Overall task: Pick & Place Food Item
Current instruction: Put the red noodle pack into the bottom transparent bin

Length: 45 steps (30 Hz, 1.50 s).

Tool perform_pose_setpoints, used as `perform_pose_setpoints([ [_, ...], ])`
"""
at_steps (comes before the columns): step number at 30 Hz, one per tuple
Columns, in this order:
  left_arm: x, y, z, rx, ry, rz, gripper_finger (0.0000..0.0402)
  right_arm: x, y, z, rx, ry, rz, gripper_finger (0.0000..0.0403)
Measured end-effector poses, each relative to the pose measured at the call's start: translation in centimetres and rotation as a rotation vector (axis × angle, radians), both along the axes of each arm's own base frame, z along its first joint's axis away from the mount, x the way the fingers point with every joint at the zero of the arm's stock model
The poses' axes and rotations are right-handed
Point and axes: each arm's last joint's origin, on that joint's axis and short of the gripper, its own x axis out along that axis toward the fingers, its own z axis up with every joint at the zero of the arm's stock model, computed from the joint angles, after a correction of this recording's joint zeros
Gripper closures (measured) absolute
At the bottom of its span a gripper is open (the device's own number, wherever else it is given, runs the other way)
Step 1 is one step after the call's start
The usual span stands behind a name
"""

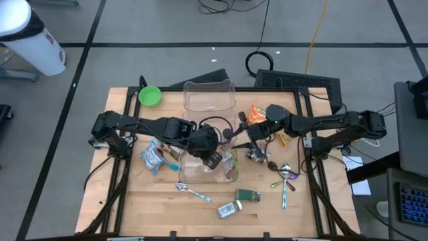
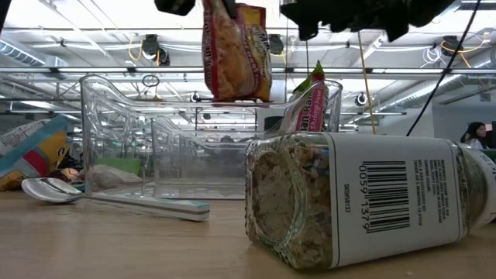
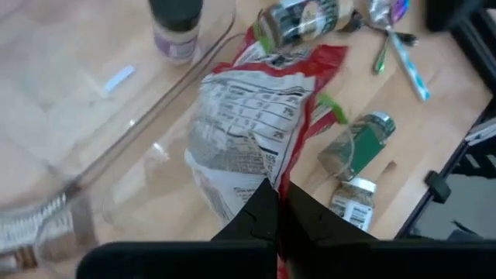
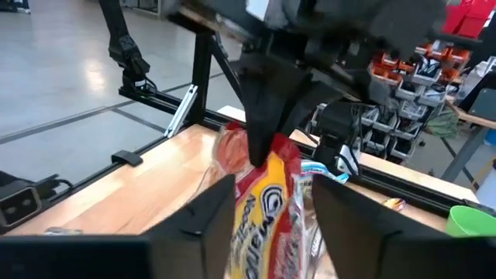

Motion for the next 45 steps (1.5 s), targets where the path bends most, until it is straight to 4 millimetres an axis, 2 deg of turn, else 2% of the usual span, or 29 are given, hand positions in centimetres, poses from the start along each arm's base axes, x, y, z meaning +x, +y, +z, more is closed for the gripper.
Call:
perform_pose_setpoints([
  [4,-0.2,-0.8,0.1,-0.005,-0.015,0.097,0.04,-1.7,0.5,0.8,0.009,0.044,0.01,0.0199],
  [10,-0.6,-1.9,0.0,0.005,-0.035,0.272,0.0401,-4.9,2.0,-0.1,0.061,0.025,0.022,0.0178],
  [17,-0.3,-2.5,-1.2,0.0,-0.013,0.414,0.0401,-9.0,4.5,-3.3,0.103,-0.067,-0.024,0.018],
  [23,1.5,-2.9,-3.2,-0.047,-0.013,0.497,0.0401,-11.2,6.9,-6.2,0.161,-0.118,0.002,0.0189],
  [27,3.3,-3.4,-4.9,-0.101,-0.034,0.516,0.0401,-12.0,8.0,-7.8,0.161,-0.079,-0.023,0.019],
  [31,5.0,-3.9,-6.5,-0.143,-0.062,0.527,0.0401,-12.6,9.0,-8.5,0.179,-0.056,0.004,0.0191],
  [38,5.9,-4.1,-8.3,-0.165,-0.037,0.579,0.0401,-13.1,10.0,-8.5,0.174,-0.051,0.021,0.0193],
  [45,5.9,-4.0,-8.5,-0.171,-0.034,0.597,0.0401,-13.3,10.4,-8.6,0.174,-0.049,0.034,0.0193],
])
